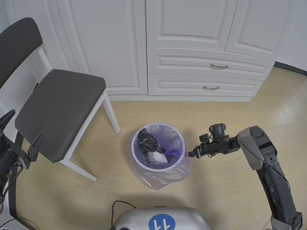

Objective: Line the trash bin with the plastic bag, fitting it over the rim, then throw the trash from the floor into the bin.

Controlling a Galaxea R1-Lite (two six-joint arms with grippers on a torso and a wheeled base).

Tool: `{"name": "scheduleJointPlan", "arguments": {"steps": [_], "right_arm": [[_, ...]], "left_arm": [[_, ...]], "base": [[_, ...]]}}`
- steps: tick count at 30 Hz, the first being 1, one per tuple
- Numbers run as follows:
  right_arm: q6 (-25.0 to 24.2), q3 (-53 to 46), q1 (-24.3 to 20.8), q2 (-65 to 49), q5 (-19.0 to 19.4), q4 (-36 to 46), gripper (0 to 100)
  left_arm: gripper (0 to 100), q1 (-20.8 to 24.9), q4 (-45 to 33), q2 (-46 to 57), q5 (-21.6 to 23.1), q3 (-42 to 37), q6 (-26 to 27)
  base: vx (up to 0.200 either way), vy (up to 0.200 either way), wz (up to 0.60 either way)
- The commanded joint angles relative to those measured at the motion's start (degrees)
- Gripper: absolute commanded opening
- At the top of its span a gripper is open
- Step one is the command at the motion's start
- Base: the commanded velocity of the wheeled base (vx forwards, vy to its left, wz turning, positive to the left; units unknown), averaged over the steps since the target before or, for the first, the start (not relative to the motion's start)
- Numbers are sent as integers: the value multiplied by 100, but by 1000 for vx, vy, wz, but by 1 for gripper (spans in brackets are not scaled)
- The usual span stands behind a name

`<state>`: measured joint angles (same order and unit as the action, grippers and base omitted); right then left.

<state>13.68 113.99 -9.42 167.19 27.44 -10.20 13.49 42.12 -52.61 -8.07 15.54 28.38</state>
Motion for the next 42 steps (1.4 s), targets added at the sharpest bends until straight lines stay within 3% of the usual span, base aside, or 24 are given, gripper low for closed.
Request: {"name": "scheduleJointPlan", "arguments": {"steps": [1, 8, 11, 16, 21, 24, 25, 30, 34, 42], "right_arm": [[-234, 60, -16, 314, 86, -360, 100], [-1579, 60, -130, 454, 112, -1564, 100], [-1825, 60, -148, 472, 112, -1819, 100], [-2642, 60, -148, 472, 77, -2486, 100], [-2660, 60, -139, 472, 16, -2522, 100], [-2466, 60, -86, 410, -11, -2548, 100], [-2185, 26, -24, 314, -2, -2610, 100], [-1886, -958, 151, -222, 139, -3014, 100], [-1895, -1986, 336, -609, 517, -3708, 100], [-1939, -2646, 617, -952, 508, -3902, 100]], "left_arm": [[100, 4, 7, -144, -2, -34, -8], [100, 4, 24, -109, -2, -25, -8], [100, 4, 24, -82, -2, -16, -8], [100, -5, 33, -38, -2, 10, -8], [100, -5, 33, 14, -2, 19, 1], [100, -5, 33, 76, -2, 28, 1], [100, -5, 33, 111, -2, 37, 1], [100, 4, 24, 146, -2, 19, 1], [100, 48, 16, -30, -2, -43, 133], [100, 66, 16, -117, -2, -43, 106]], "base": [[0, 0, 0], [0, 0, 0], [0, 0, 0], [0, 0, 0], [0, 0, 0], [0, 0, 0], [0, 0, 0], [0, 0, 0], [0, 0, 0], [0, 0, 0]]}}
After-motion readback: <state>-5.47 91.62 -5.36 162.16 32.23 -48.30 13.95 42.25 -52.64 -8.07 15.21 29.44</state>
